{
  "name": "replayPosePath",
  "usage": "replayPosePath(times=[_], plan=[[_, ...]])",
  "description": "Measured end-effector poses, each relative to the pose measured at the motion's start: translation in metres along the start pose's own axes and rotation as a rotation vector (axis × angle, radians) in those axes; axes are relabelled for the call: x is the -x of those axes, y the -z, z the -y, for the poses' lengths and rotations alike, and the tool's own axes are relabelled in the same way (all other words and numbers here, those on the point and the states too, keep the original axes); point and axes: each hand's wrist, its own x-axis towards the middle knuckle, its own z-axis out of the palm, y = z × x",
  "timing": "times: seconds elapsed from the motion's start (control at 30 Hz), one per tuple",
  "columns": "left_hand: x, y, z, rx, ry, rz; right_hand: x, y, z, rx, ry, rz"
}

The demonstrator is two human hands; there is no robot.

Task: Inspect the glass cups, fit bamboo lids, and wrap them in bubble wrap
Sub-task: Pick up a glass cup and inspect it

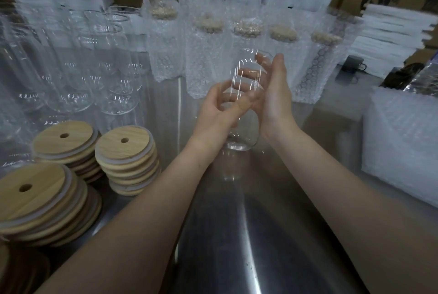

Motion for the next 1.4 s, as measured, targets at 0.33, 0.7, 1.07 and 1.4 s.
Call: replayPosePath(times=[0.33, 0.7, 1.07, 1.4], plan=[[-0.008, 0.007, 0.008, 0.036, -0.114, -0.181, 0.014, -0.013, -0.009, 0.100, -0.045, 0.084], [-0.007, 0.012, -0.001, 0.280, -0.033, -0.081, 0.005, -0.001, -0.010, -0.032, -0.129, 0.098], [-0.009, 0.005, -0.005, 0.170, 0.056, -0.109, -0.003, 0.004, -0.013, -0.057, -0.130, 0.079], [-0.005, 0.006, 0.001, 0.000, -0.001, -0.087, 0.015, -0.007, -0.012, 0.245, 0.137, 0.065]])
